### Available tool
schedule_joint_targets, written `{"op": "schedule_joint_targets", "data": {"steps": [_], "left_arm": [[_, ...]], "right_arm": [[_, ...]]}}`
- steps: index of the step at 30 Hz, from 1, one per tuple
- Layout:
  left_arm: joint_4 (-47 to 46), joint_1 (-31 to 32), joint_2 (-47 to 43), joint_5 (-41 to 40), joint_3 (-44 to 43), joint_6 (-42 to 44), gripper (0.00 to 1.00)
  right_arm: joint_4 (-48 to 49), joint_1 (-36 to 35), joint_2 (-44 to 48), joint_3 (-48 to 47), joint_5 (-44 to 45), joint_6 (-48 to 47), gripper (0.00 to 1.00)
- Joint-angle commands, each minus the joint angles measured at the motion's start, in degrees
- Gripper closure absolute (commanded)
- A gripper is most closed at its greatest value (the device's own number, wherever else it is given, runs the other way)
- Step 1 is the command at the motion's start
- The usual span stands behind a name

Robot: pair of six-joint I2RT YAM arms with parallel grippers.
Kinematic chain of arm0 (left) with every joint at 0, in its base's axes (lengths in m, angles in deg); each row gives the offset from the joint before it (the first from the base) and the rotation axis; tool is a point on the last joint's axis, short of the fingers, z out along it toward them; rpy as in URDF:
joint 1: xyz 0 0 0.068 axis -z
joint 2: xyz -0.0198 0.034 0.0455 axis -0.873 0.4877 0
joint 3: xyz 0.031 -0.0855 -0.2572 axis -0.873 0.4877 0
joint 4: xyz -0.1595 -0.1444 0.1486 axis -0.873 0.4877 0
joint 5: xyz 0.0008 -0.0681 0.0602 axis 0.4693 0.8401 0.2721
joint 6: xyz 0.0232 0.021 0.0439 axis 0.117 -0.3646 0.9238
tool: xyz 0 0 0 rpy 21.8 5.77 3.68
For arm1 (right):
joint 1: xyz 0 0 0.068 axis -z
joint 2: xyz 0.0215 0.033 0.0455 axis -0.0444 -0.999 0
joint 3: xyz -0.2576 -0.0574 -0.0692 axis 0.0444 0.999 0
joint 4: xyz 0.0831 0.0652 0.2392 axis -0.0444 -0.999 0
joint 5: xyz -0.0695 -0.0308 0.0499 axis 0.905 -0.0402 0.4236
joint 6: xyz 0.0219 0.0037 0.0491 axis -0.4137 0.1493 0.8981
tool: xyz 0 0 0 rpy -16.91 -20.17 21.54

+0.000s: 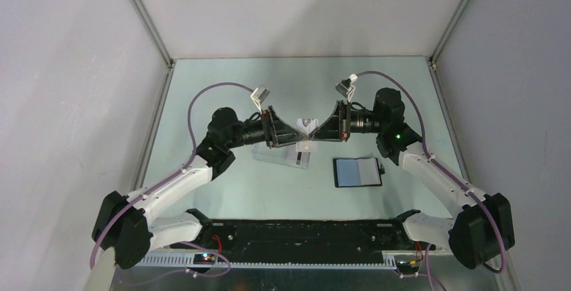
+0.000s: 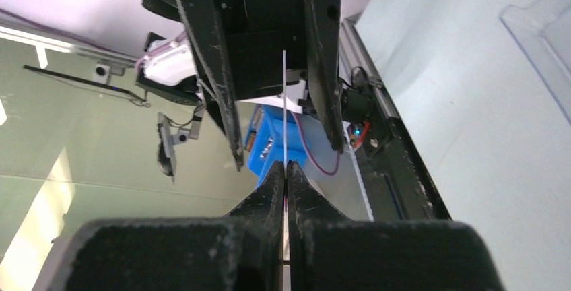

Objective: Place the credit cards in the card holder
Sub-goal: Pick up the credit card from the storage box, then insert the credit card into the card holder.

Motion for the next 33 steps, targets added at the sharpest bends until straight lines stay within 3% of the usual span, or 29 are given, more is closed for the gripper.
{"op": "schedule_joint_targets", "data": {"steps": [1,6,11,16,20,27,33], "left_arm": [[-1.64,-0.27,-1.91,-3.76,3.1,0.81,0.36],[0.49,1.49,1.39,-11.98,5.76,1.38,0.33],[15.29,8.03,8.07,-20.33,-0.98,9.49,0.31],[26.68,13.31,15.91,-28.95,-8.47,14.66,0.31],[31.91,17.94,22.81,-32.36,-15.42,17.76,0.33],[32.44,20.47,33.15,-32.35,-21.13,18.34,0.45],[32.93,20.52,38.23,-32.25,-22.46,19.02,0.48]], "right_arm": [[-15.44,2.6,3.28,-0.97,2.63,-11.16,1.0],[-35.68,8.66,8.67,-1.04,13.37,-25.13,1.0],[-47.27,13.52,10.35,0.28,23.42,-33.15,1.0],[-46.55,21.38,10.21,7.84,21.13,-34.44,1.0],[-40.01,27.83,9.85,14.63,18.58,-33.32,1.0],[-39.02,28.72,5.87,15.84,25.48,-33.98,1.0],[-37.2,28.89,2.84,15.86,29.86,-34.28,1.0]]}}
